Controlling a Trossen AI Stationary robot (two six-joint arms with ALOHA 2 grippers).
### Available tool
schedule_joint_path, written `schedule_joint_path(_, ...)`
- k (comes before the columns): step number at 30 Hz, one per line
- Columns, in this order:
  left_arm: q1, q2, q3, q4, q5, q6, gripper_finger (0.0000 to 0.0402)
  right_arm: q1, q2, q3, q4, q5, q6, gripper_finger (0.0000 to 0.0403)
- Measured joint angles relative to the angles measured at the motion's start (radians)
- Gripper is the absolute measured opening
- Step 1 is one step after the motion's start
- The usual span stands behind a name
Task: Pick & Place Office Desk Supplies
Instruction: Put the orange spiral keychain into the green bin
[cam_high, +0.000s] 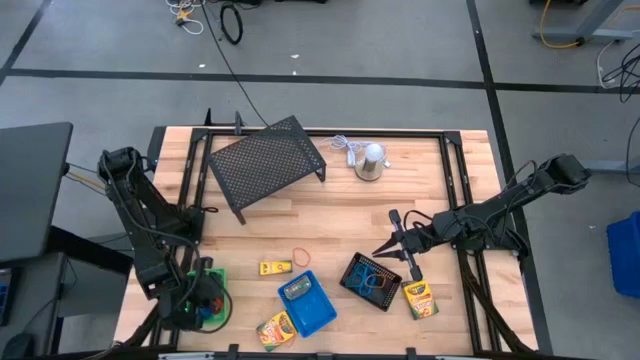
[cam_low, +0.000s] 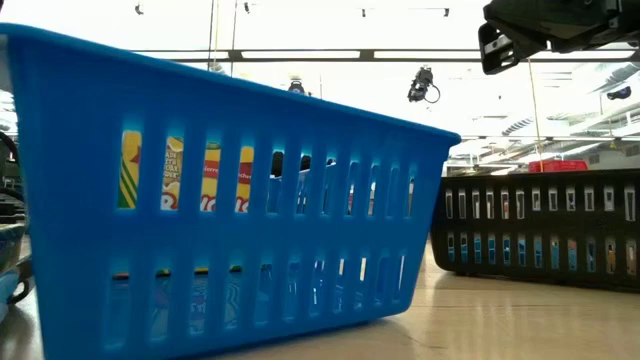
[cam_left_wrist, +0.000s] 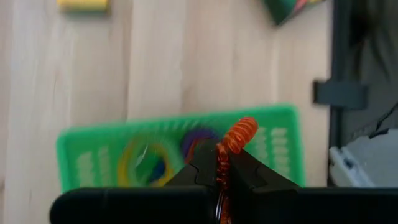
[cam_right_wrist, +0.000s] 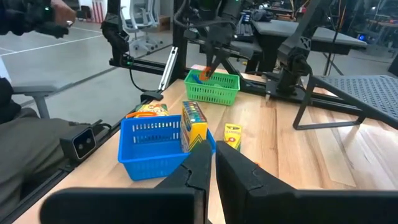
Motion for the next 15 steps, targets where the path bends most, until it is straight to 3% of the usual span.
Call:
schedule_joint_path(5, -0.001, 0.000, 0.000, -0.057, 0.071, -0.044, 0.0012, 0.000, 0.000, 0.000, 0.000, 0.000, 0.000, 0.0029)
schedule_joint_path(15, -0.001, 0.000, 0.000, -0.060, 0.091, -0.108, 0.0032, 0.000, 0.001, 0.000, 0.000, 0.000, 0.000, 0.0029)
